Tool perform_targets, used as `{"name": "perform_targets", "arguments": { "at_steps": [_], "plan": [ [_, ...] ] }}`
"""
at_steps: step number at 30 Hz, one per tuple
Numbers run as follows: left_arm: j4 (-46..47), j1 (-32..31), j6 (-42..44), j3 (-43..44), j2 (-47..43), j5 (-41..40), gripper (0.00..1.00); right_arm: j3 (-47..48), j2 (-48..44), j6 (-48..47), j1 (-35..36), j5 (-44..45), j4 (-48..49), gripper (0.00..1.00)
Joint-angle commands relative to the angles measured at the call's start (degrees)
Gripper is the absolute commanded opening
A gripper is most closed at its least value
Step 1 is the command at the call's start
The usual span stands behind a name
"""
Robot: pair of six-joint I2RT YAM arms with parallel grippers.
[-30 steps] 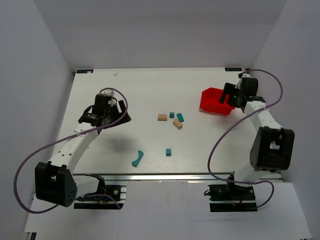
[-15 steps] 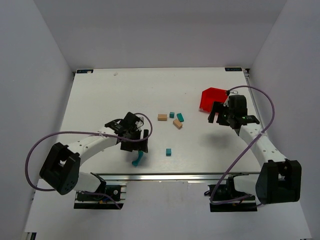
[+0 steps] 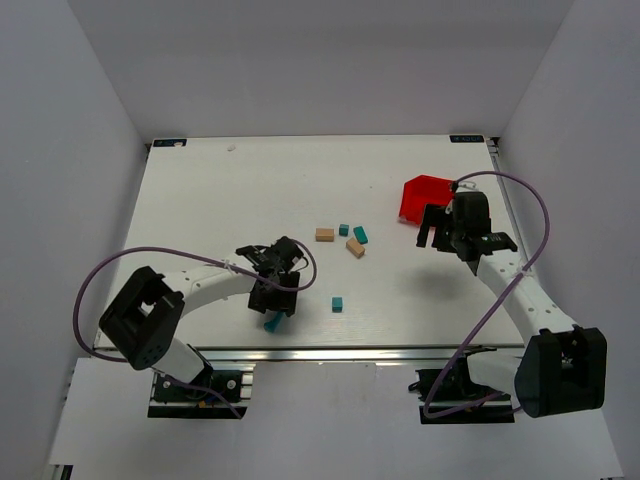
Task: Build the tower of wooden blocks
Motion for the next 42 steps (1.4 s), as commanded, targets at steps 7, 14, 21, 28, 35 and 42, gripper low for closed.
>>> {"name": "perform_targets", "arguments": {
  "at_steps": [7,14,21,28,35,42],
  "plan": [
    [1.9,-2.0,-3.6,1.3,1.7,-2.6,0.58,-0.1,-2.1,1.1,0.7,2.9,-0.4,0.89],
    [5.8,-2.1,-4.2,4.1,1.0,-2.4,0.19,-0.2,-2.7,-0.4,1.6,0.5,0.4,0.89],
    [11.4,-1.3,-4.9,11.8,-0.6,-5.0,0.00,-2.1,-6.6,-6.7,4.1,-17.1,9.0,0.89],
    [27.4,-1.0,-12.6,14.7,-6.5,-8.9,0.00,-6.9,-11.8,-7.0,9.1,-41.0,26.0,0.89],
    [39.2,-1.4,-21.2,12.1,-10.3,-12.7,0.00,-9.9,-8.4,-0.4,13.8,-47.4,43.5,0.89],
    [41.6,-1.7,-29.0,9.5,-12.1,-13.6,0.00,-6.6,0.3,3.5,19.4,-43.3,51.6,0.86]
  ]
}}
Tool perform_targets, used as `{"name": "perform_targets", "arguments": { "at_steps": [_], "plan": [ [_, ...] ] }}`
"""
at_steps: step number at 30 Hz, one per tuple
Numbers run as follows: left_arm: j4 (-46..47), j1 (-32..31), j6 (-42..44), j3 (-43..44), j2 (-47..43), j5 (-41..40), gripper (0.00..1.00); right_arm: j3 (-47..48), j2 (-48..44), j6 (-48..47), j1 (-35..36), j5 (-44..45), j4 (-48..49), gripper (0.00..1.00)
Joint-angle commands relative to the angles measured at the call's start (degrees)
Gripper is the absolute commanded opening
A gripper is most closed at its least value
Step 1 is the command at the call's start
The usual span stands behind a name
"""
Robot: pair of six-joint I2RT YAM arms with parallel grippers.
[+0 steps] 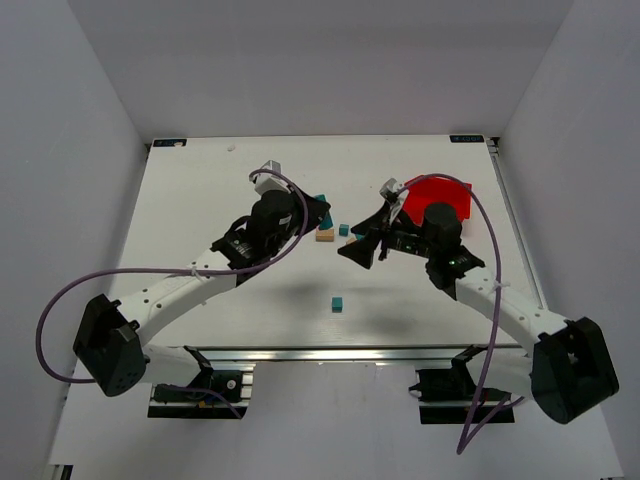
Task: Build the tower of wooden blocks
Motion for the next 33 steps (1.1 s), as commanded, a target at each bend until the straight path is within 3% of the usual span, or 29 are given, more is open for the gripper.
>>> {"name": "perform_targets", "arguments": {
  "at_steps": [1,13,16,17,22,23,24,26,33],
  "plan": [
    [3.1,-0.4,-5.1,-2.0,-2.4,-1.5,0.00,4.3,3.6,3.5,2.7,1.3,8.6,0.86],
    [5.1,-0.4,-6.5,-5.3,-6.9,-2.2,0.00,10.4,12.3,3.2,8.4,14.8,11.9,0.83],
    [4.9,-0.4,-6.6,-5.9,-7.8,-1.9,0.00,11.9,13.8,2.9,9.2,15.9,13.0,0.70],
    [5.1,-0.4,-6.6,-6.0,-8.1,-2.1,0.00,12.4,14.2,2.9,9.3,16.6,12.9,0.58],
    [6.0,-0.3,-5.7,-6.2,-9.2,-0.8,0.00,14.3,15.7,1.1,10.0,15.2,11.4,0.22],
    [5.4,-0.1,-5.3,-5.8,-9.1,-0.6,0.04,14.3,15.4,0.9,10.0,15.3,11.1,0.13],
    [4.4,0.0,-4.8,-5.4,-8.9,-0.4,0.28,14.6,15.1,0.4,10.1,15.3,10.6,0.10],
    [1.3,0.8,-3.1,-4.3,-8.9,1.5,0.95,15.6,14.8,-1.6,9.9,15.9,8.1,0.06],
    [-23.1,2.5,4.6,2.7,-12.5,-6.6,0.98,21.8,17.2,-20.9,8.3,20.2,-8.5,0.00]
  ]
}}
